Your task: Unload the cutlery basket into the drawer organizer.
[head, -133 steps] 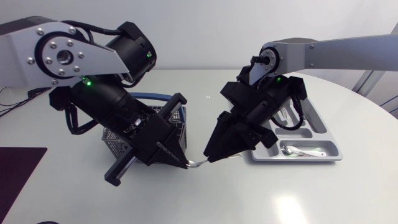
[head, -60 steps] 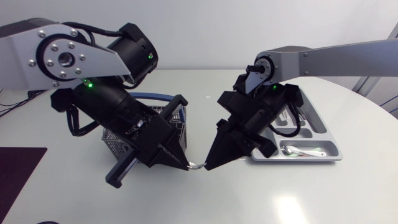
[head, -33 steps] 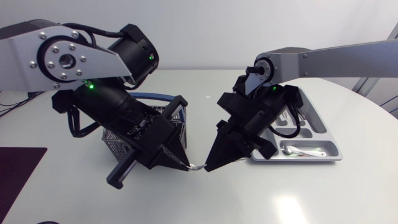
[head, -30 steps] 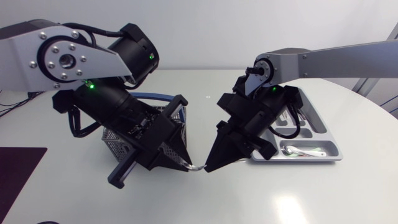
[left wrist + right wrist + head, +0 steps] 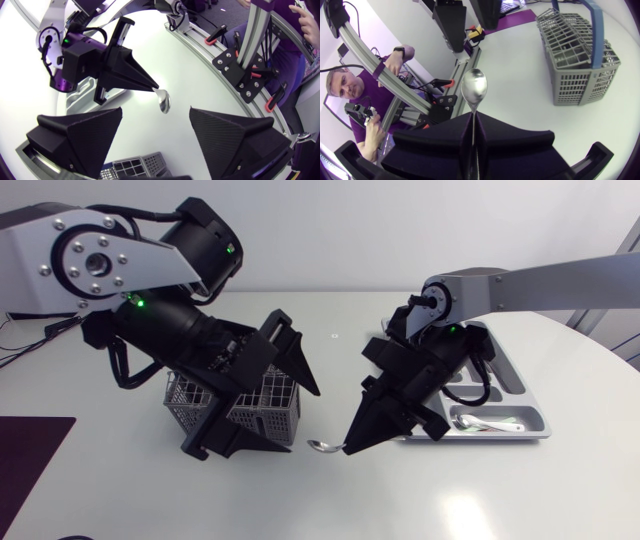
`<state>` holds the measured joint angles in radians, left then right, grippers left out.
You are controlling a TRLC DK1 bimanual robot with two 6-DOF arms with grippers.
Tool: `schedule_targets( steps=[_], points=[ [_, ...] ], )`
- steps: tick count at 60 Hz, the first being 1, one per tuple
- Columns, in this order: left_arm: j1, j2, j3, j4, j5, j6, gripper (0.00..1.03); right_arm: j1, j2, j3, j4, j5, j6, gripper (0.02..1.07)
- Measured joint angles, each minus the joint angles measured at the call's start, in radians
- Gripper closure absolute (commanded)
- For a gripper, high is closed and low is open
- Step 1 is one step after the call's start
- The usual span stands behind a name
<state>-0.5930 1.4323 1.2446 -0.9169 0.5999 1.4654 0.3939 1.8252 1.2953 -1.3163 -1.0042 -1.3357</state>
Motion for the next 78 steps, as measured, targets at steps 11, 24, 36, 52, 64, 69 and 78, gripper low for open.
schedule_targets(
  steps=[11,24,36,52,64,69,78],
  points=[
    [0.058,-0.005,0.015,0.003,0.001,-0.033,0.04,-0.083,0.000,-0.034,0.097,0.071,0.000,1.02],
    [0.153,-0.006,0.050,0.011,0.001,-0.118,0.04,-0.229,0.000,-0.069,0.167,0.146,-0.046,1.02],
    [0.255,-0.006,0.072,0.011,0.004,-0.183,0.04,-0.381,0.000,-0.071,0.149,0.208,-0.171,1.02],
    [0.388,-0.036,0.072,0.010,0.023,-0.187,0.04,-0.576,0.013,-0.071,0.108,0.290,-0.378,1.02],
    [0.464,-0.067,0.072,0.007,0.024,-0.187,0.04,-0.687,0.093,-0.071,0.130,0.341,-0.479,1.02],
    [0.484,-0.072,0.072,0.002,0.026,-0.187,0.04,-0.723,0.117,-0.071,0.170,0.352,-0.502,1.02],
    [0.522,-0.080,0.072,0.000,0.038,-0.187,0.04,-0.770,0.138,-0.066,0.200,0.360,-0.551,1.02]
  ],
)
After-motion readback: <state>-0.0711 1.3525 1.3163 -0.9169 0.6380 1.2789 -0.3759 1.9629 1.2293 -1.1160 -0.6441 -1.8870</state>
